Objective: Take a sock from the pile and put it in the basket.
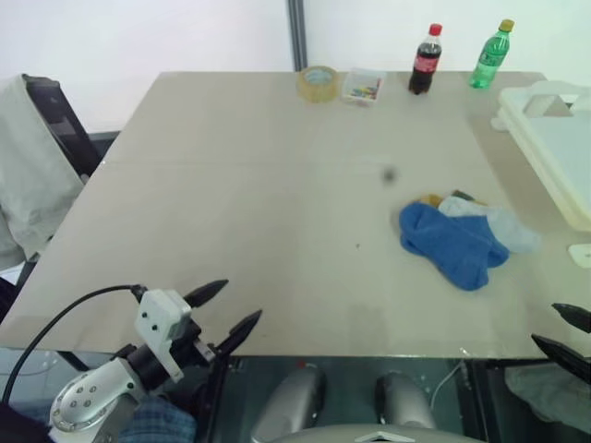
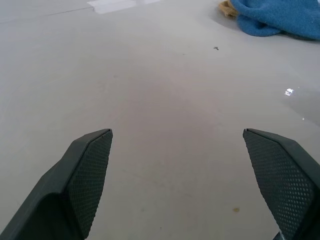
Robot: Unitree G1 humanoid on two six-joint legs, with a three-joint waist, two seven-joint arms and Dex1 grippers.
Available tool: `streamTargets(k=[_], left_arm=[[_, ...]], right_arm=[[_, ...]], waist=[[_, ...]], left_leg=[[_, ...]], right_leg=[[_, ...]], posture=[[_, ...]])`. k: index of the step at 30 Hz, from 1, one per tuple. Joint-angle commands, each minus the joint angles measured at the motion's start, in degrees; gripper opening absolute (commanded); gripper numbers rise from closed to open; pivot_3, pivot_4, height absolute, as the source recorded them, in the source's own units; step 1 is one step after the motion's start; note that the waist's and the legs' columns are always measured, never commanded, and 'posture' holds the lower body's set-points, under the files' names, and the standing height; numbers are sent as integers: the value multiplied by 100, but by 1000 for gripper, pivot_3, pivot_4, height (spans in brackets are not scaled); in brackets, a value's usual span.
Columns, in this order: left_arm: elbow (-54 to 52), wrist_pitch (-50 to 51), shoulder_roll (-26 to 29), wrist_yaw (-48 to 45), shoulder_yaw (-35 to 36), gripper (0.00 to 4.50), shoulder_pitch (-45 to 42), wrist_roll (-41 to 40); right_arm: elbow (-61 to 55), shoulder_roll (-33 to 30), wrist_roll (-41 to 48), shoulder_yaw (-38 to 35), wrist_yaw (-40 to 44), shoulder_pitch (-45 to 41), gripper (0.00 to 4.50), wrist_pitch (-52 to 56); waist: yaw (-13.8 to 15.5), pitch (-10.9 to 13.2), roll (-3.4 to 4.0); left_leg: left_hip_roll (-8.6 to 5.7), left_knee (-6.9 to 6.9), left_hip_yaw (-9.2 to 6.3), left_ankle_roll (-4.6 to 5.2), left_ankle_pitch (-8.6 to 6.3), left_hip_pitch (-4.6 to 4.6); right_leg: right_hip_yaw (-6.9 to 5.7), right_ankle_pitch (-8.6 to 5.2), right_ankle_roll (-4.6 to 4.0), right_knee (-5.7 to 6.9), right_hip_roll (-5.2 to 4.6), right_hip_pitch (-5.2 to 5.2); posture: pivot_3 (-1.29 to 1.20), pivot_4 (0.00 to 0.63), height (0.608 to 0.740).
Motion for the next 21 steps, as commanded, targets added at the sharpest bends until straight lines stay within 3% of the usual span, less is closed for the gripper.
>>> streamTargets(k=[1, 21], left_arm=[[44, -82, 87, 12, -24, 4500, -170, 167], [566, -45, 215, -197, -126, 4500, -818, 398]], right_arm=[[-115, 44, 50, -164, -55, 46, 4373, -119], [-147, 206, -89, 45, -357, 20, 4373, -362]], waist=[[0, 0, 1], [-5, -1, 1]], left_leg=[[0, 0, 0, 0, 0, 0], [0, 1, 9, 2, 0, 0]], right_leg=[[0, 0, 0, 0, 0, 0], [3, 1, 0, 12, 3, -8]], posture=[[0, 150, 740], [0, 150, 740]])
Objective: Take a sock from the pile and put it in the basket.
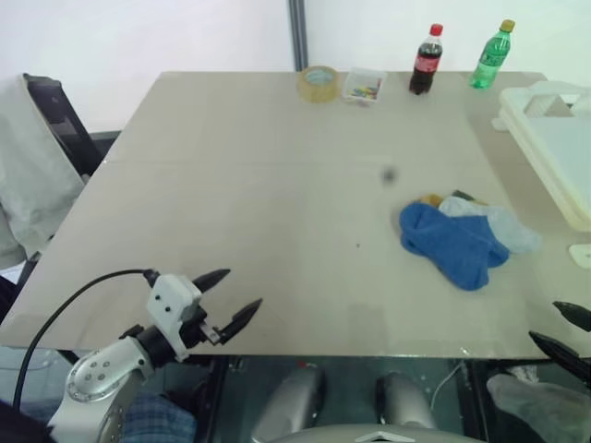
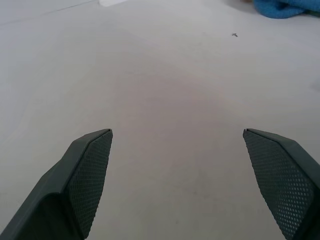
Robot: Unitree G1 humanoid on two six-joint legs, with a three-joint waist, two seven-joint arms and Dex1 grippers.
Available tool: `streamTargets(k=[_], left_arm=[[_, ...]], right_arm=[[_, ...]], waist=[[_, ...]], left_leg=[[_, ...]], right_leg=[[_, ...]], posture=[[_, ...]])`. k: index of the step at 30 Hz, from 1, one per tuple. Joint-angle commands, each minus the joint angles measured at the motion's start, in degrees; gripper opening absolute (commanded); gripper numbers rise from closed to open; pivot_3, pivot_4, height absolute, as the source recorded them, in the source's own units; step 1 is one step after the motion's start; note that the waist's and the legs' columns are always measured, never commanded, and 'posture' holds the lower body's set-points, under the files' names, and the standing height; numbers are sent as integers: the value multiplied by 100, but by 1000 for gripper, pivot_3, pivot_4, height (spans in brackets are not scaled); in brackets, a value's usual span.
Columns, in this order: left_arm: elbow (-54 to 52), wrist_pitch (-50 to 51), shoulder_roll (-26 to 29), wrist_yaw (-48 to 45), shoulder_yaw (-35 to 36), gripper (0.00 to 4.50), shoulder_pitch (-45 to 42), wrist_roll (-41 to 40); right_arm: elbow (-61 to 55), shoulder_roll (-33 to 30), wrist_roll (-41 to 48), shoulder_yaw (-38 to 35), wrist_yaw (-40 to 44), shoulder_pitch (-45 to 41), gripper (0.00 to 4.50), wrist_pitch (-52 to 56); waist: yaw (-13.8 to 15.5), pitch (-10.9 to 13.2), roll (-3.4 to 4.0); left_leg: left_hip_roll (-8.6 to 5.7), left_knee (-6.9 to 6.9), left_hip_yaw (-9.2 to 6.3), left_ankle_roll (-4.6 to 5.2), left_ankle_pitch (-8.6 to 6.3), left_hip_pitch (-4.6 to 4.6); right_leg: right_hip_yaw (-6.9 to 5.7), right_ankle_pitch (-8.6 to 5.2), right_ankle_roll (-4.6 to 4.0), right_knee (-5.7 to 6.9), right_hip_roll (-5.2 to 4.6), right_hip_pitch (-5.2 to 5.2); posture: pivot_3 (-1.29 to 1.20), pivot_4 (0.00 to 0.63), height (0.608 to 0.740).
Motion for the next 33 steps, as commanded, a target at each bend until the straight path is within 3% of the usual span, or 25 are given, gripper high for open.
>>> streamTargets(k=[1, 6, 9, 12, 18, 20, 24, 29, 33], left_arm=[[-54, -52, 71, -87, 106, 4500, 18, -81], [-95, 41, 127, -318, 263, 4500, -11, -431], [91, 551, 613, -1207, 810, 4500, -228, -1668], [238, 835, 980, -1816, 1187, 4500, -398, -2386], [647, 809, 1429, -2578, 1263, 4500, -570, -2316], [856, 723, 1485, -2739, 1212, 4500, -700, -2217], [1462, 399, 1536, -3029, 1010, 4500, -1119, -1820], [1861, 236, 1489, -3166, 841, 4500, -1565, -1624], [1904, 174, 1419, -3175, 720, 4500, -1702, -1542]], right_arm=[[-113, 17, 39, -35, -43, -3, 4373, -91], [-289, 9, 58, 36, -169, -55, 4373, -3], [-567, -30, 105, 165, -440, -272, 4373, 195], [-691, -50, 108, 280, -589, -479, 4373, 287], [-1223, -379, -95, 677, -1028, -1008, 4373, 673], [-1585, -407, -258, 1065, -1533, -1532, 4373, 875], [-1835, -253, -1490, 2637, -2861, -3260, 4373, 1534], [-1619, 56, -2592, 4061, -3709, -4259, 4373, 2273], [-1315, 453, -3062, 4649, -4121, -4877, 4373, 2699]], waist=[[-3, 0, 0], [-5, 0, 1], [-8, 0, 1], [-14, -2, 7], [-34, 0, 10], [-85, 1, 12], [-212, 6, 2], [-126, 5, -7], [-159, 6, -6]], left_leg=[[0, 0, 0, 0, 0, 0], [0, 0, 0, 0, 0, 0], [5, 4, -2, 0, 1, 1], [9, 8, -2, -2, 2, 2], [9, 8, 2, 17, 14, -1], [11, 8, 4, 17, 15, -1], [46, 10, 17, -18, 13, 2], [49, 5, -4, -36, 43, -14], [41, 2, -1, -36, 40, -21]], right_leg=[[0, 0, 0, 0, 0, 0], [1, 0, 0, 1, 0, 0], [0, 0, -1, 9, 5, -2], [1, -1, -3, 20, 22, -7], [9, 1, -5, 13, 39, -9], [12, 4, -8, 16, 40, -13], [10, 23, -43, 17, 47, -15], [0, 28, -47, 20, 76, -37], [3, 28, -47, 7, 72, -40]], posture=[[0, 150, 740], [0, 150, 740], [0, 150, 740], [0, 150, 740], [0, 150, 740], [0, 150, 740], [0, 150, 740], [0, 150, 740], [0, 150, 740]])
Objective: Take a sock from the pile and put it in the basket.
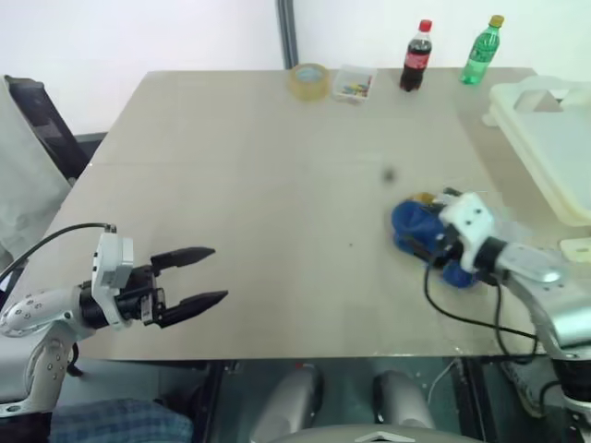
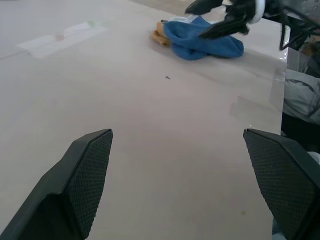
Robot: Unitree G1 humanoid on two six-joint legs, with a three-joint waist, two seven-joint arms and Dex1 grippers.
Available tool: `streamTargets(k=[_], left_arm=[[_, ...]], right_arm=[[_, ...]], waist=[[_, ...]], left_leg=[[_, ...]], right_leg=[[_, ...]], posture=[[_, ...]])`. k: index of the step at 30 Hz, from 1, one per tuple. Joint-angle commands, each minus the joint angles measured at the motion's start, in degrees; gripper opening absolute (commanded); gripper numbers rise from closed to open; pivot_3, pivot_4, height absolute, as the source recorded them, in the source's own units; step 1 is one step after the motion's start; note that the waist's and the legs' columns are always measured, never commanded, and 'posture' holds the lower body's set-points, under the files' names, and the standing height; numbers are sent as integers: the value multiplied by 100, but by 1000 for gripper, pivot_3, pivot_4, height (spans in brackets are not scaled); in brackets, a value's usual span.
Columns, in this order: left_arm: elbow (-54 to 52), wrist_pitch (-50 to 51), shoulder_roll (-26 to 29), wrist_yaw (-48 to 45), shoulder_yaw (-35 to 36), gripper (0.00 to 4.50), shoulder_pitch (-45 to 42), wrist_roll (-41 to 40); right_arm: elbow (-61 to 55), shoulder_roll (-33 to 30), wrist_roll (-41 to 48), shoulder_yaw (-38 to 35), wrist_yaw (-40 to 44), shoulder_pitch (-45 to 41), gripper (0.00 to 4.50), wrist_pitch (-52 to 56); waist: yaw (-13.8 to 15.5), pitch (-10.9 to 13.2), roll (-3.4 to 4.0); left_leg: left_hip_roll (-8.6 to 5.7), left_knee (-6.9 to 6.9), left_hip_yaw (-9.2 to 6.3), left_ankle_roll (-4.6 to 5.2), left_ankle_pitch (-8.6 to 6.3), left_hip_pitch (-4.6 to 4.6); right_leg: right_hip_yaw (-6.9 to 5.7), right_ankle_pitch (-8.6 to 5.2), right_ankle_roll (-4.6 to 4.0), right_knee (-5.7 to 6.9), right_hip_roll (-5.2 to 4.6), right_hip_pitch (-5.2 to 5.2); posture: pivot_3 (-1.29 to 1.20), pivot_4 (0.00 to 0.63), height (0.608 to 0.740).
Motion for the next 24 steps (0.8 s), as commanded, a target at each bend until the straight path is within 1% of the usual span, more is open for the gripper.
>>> streamTargets(k=[1, 3, 6, 8, 10, 11, 12, 13, 17, 18, 20, 24], left_arm=[[-21, -136, -66, 2, -1, 4500, -82, 61], [-7, -117, -151, 122, 26, 4500, -137, 29], [14, -155, -187, 151, 14, 4500, -176, 102], [26, -166, -210, 174, 18, 4500, -201, 121], [38, -186, -228, 190, 19, 4500, -212, 138], [44, -195, -235, 191, 18, 4500, -214, 147], [48, -202, -243, 194, 19, 4500, -215, 153], [55, -209, -254, 200, 24, 4500, -219, 156], [73, -251, -314, 225, 15, 4500, -233, 176], [58, -253, -332, 237, 3, 4500, -241, 174], [5, -227, -360, 276, -15, 4500, -268, 152], [9, -227, -366, 274, -19, 4500, -278, 171]], right_arm=[[3, 195, -374, 337, -285, -434, 4373, 281], [-4, 260, -538, 608, -285, -576, 4373, 504], [93, 208, -899, 887, -323, -705, 4373, 467], [37, 338, -947, 900, -373, -808, 3985, 442], [-49, 359, -1079, 961, -408, -845, 3247, 497], [-78, 329, -1169, 1014, -414, -842, 2954, 539], [-93, 308, -1249, 1052, -420, -836, 2453, 552], [-99, 294, -1349, 1082, -450, -833, 2104, 552], [-88, 240, -1650, 1183, -468, -858, 116, 435], [-95, 243, -1699, 1195, -463, -861, 16, 402], [-171, 275, -1757, 1201, -440, -884, 16, 390], [-506, 521, -1522, 1229, -187, -1031, 16, 489]], waist=[[-29, 1, 2], [-66, 2, 2], [-110, 2, 1], [-136, 2, 1], [-155, 1, 1], [-159, 1, 1], [-160, 1, 1], [-159, 1, 1], [-159, 1, 1], [-159, 1, 1], [-158, 1, 1], [-177, 2, 1]], left_leg=[[-1, -1, 4, 1, 0, 0], [0, -2, 5, 1, 0, 0], [4, -2, 3, -1, 0, 3], [4, -2, 3, -1, 1, 4], [4, -1, 4, -1, 1, 4], [4, -1, 4, -2, 1, 5], [4, -1, 4, -2, 2, 5], [4, -1, 4, -3, 2, 6], [4, -1, 5, -3, 2, 5], [4, -1, 6, -3, 2, 5], [4, -1, 6, -3, 2, 5], [6, -1, 6, -4, 2, 6]], right_leg=[[2, 0, 0, 0, -1, -1], [3, 0, 0, 3, 0, -5], [2, 0, 0, 13, 1, -7], [2, 0, 0, 18, 5, -10], [3, 2, 0, 23, 5, -11], [4, 3, -1, 24, 7, -12], [4, 4, -2, 25, 8, -13], [3, 4, -3, 25, 9, -13], [5, 5, -3, 25, 10, -14], [5, 5, -3, 25, 10, -14], [5, 5, -3, 25, 10, -14], [6, 5, -4, 27, 11, -16]], posture=[[0, 150, 740], [0, 150, 740], [0, 150, 740], [0, 150, 740], [0, 150, 740], [0, 150, 740], [0, 150, 740], [0, 150, 740], [0, 150, 740], [0, 150, 740], [0, 150, 740], [0, 150, 740]])
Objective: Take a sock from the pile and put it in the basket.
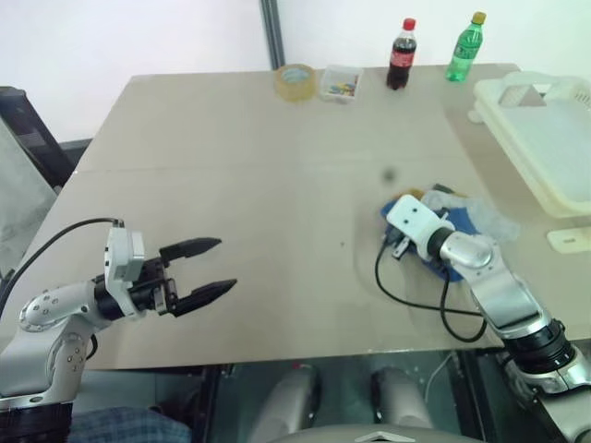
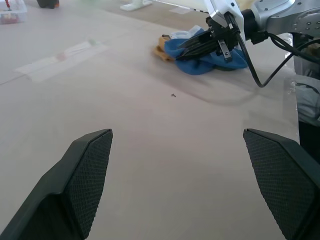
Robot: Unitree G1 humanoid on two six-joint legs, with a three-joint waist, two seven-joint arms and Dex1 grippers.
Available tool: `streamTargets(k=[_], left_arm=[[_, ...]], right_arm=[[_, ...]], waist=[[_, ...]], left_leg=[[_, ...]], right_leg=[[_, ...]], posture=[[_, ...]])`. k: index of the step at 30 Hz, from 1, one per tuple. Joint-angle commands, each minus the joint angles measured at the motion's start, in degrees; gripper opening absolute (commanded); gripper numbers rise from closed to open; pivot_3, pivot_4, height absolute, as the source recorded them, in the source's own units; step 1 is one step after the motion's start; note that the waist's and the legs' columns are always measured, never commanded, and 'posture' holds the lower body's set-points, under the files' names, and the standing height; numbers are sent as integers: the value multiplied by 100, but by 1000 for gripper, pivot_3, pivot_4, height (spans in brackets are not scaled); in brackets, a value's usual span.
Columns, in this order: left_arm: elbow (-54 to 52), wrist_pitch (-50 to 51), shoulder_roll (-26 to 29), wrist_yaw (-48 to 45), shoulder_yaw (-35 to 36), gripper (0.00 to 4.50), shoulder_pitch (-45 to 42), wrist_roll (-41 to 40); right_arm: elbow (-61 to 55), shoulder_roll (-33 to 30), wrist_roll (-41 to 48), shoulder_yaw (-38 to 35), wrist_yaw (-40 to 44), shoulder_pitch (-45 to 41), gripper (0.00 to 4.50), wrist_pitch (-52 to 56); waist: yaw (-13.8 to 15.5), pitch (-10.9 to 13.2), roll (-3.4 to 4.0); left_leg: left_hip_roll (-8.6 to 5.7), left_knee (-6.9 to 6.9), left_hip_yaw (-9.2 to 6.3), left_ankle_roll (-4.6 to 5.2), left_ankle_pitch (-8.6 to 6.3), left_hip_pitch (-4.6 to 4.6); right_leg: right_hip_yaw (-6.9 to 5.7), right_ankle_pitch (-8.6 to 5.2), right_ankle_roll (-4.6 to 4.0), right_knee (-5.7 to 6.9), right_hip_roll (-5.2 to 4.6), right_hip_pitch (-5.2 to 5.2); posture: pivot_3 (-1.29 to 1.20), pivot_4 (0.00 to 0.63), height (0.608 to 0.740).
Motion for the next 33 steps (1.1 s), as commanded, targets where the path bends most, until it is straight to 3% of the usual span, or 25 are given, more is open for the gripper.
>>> streamTargets(k=[1, 6, 9, 18, 20, 21, 25, 33], left_arm=[[-51, -61, 19, -9, 28, 4500, -26, -5], [-47, -34, 55, -35, 44, 4500, -16, 1], [-47, -9, 91, -33, 54, 4500, -35, 5], [-305, 104, 181, 35, 396, 4500, 351, -121], [-367, 116, 148, 62, 451, 4500, 451, -125], [-409, 129, 115, 100, 466, 4500, 484, -130], [-473, 144, 69, 213, 446, 4500, 503, -151], [-459, 135, 50, 254, 344, 4500, 468, -149]], right_arm=[[-631, 231, 285, 66, 330, -267, 16, 125], [-913, 761, 1019, 502, 953, -431, 16, 830], [6, 1498, 1501, 829, 1359, -762, 16, 895], [1481, 1849, 1247, 2205, 2850, -1606, 16, -1025], [1699, 1695, 910, 2531, 3172, -1813, 699, -1646], [1786, 1701, 774, 2542, 3103, -1881, 774, -1830], [1864, 1707, 734, 2105, 2920, -1957, 2378, -1741], [310, 482, 1344, 935, 3089, -1289, 2378, -582]], waist=[[-13, 0, 0], [-7, -1, -1], [-36, -1, -2], [-130, -2, -4], [-143, -2, -4], [-143, -3, -6], [-144, -3, -6], [-32, -4, -8]], left_leg=[[1, 0, 1, 0, 0, 0], [5, 0, 0, -1, 0, 0], [7, 1, 2, -1, 0, 3], [20, 0, -1, -15, 5, 4], [22, 1, -1, -16, 6, 4], [21, 2, 1, -18, 6, 5], [28, 2, 0, -24, 8, 6], [28, 1, -1, -27, 6, -1]], right_leg=[[1, 0, 0, 1, 0, -1], [1, 1, -2, -1, 5, -1], [3, 6, -10, 1, 7, -1], [0, 15, -20, 3, 28, -6], [1, 15, -20, 4, 30, -6], [3, 15, -20, 5, 31, -6], [4, 16, -22, 11, 40, -10], [6, 17, -24, 3, 40, -11]], posture=[[0, 150, 740], [0, 150, 740], [0, 150, 740], [0, 150, 740], [0, 150, 740], [0, 150, 740], [0, 150, 740], [0, 150, 740]])
